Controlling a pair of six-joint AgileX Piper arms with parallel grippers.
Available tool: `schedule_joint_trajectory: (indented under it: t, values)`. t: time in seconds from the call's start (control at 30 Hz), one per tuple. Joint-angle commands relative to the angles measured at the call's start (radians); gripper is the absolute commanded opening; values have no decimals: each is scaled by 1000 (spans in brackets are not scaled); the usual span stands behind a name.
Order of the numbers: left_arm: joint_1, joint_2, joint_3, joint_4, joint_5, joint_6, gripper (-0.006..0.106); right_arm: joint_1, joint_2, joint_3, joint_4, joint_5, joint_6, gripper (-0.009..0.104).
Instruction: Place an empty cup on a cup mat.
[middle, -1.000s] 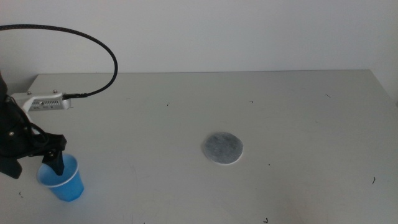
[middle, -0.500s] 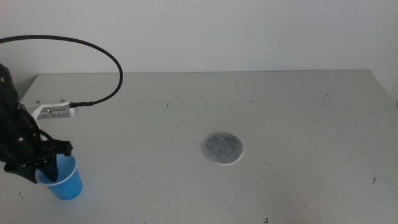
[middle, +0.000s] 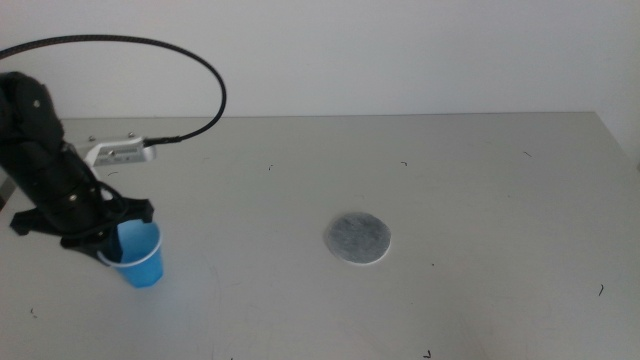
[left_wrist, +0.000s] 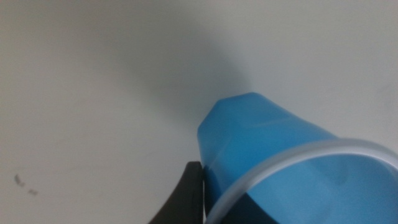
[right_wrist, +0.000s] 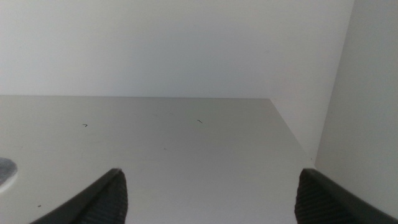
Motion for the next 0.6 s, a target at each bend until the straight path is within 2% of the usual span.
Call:
schedule_joint_trajectory:
  t: [0.0,0.17,0.57]
  values:
    - [-76,-45,-88,-17,0,-63,0,1,-19,-12,-9,-78,-8,94]
    - [-217,15,-284,23,55,-190,0,1,-19,-12,-9,-78,-8,94]
    - [-488,315,-722,17,182,-244,0,1,-19,-12,-9,-78,-8,94]
